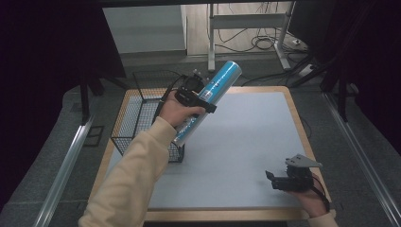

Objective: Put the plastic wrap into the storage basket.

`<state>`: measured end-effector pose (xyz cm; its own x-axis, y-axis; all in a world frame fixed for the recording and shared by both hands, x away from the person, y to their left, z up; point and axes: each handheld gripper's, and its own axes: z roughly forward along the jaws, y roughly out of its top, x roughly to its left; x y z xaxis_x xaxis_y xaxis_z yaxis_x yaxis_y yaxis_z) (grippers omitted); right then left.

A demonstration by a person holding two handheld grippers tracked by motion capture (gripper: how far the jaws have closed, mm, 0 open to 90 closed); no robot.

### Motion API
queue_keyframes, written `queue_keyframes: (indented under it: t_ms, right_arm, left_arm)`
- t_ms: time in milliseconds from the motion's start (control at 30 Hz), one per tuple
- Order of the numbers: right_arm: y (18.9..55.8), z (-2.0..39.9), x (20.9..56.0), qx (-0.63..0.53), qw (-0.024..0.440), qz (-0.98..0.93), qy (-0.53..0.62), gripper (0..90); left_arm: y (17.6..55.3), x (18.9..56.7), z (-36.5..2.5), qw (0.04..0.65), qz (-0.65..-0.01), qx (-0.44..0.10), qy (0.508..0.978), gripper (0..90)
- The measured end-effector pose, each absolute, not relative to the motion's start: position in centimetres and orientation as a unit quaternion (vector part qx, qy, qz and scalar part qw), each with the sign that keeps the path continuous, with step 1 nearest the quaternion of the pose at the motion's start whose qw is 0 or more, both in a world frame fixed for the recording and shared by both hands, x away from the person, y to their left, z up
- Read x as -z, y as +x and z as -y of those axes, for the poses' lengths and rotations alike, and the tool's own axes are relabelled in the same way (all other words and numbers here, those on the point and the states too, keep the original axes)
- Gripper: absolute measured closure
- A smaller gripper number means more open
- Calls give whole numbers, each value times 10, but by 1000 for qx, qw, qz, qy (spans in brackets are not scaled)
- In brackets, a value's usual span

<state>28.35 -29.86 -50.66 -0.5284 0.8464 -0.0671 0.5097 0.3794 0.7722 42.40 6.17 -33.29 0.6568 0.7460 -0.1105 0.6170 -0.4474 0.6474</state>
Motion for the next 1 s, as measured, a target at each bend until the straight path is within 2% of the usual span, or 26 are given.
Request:
queue_keyframes:
  t_ms: [400,1000]
  right_arm:
    - [284,298,509,-358,229,-799,426,86]
    - [285,299,512,-353,225,-800,430,86]
  left_arm:
    - [438,324,-76,336,-420,-108,836,317]
    - [470,338,-116,315,-461,-126,820,317]
